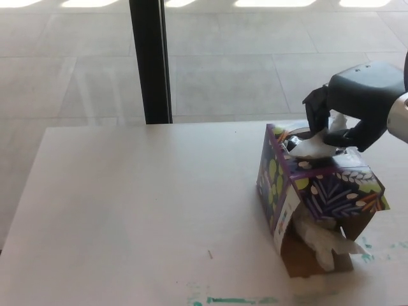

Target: The robot uses its right hand to pull out a tissue from the tissue box kept in the middle of the desk and put it on the right side

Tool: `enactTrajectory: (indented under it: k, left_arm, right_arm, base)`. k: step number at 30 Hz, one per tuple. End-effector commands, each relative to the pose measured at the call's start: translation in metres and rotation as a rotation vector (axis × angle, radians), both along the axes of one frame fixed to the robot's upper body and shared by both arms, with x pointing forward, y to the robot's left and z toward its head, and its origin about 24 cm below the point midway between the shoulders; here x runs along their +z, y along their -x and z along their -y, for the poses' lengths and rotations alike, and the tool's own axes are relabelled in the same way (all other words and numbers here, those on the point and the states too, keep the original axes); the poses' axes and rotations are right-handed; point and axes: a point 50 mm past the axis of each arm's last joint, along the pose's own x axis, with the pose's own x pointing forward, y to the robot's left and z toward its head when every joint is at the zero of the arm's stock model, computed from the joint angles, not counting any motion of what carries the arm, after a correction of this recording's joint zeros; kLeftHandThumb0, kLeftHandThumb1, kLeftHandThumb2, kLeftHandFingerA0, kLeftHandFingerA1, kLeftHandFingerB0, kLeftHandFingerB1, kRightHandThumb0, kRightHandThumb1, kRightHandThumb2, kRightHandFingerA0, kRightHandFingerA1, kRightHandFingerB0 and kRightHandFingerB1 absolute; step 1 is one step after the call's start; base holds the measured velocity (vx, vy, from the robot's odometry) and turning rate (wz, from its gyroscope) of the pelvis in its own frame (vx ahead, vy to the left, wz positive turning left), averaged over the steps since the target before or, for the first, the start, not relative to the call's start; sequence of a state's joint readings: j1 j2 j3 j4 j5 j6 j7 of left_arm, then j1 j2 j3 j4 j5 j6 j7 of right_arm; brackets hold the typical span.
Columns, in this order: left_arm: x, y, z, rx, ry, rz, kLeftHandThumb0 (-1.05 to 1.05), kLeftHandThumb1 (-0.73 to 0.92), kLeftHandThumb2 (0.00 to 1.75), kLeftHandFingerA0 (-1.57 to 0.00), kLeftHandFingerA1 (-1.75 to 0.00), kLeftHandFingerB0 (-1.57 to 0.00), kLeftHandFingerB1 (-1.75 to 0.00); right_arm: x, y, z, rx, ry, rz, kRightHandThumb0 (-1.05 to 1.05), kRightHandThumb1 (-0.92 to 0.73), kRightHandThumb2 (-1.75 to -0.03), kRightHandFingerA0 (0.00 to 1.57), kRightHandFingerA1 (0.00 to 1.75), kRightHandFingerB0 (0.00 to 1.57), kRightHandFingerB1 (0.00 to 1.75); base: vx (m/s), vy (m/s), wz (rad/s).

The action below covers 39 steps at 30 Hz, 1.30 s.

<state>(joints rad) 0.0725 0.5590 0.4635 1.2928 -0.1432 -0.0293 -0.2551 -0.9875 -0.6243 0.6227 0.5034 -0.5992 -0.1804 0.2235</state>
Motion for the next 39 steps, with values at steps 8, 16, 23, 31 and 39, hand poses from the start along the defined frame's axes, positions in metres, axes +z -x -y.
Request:
enactTrajectory:
  k: [8,16,23,31,39]
  left_arm:
    - [0.003,0.011,-0.003,0.010,-0.034,0.016,-0.69,0.89,0.66,-0.57,-0.60,-0.53,-0.46]
    - [0.002,0.010,-0.002,0.000,-0.035,0.010,-0.69,0.89,0.66,-0.57,-0.59,-0.53,-0.47]
    - [0.001,0.013,-0.001,-0.001,-0.030,-0.001,-0.71,0.88,0.66,-0.57,-0.62,-0.55,-0.48]
    - [-0.002,0.018,0.001,0.004,-0.023,0.000,-0.71,0.88,0.66,-0.57,-0.64,-0.53,-0.48]
    - [-0.003,0.021,0.001,0.045,-0.004,0.008,-0.72,0.87,0.65,-0.56,-0.61,-0.55,-0.47]
  right_arm:
    - [-0.052,0.027,0.013,0.201,-0.049,0.427,-0.24,-0.37,-0.92,0.95,1.75,0.75,1.45]
    - [-0.066,0.031,0.018,0.177,-0.081,0.472,-0.19,-0.36,-0.96,0.85,1.75,0.68,1.52]
    - [-0.072,0.034,0.020,0.144,-0.122,0.502,-0.22,-0.37,-1.00,0.86,1.75,0.60,1.67]
    - [-0.056,0.030,0.022,0.135,-0.180,0.571,-0.25,-0.41,-1.04,0.92,1.75,0.66,1.63]
    - [-0.031,0.026,0.030,0.123,-0.244,0.658,-0.23,-0.43,-1.04,0.89,1.75,0.62,1.69]
  base:
    - [0.00,0.000,0.00]
    - [0.00,0.000,0.00]
    - [0.00,0.000,0.00]
    - [0.00,0.000,0.00]
    - [0.00,0.000,0.00]
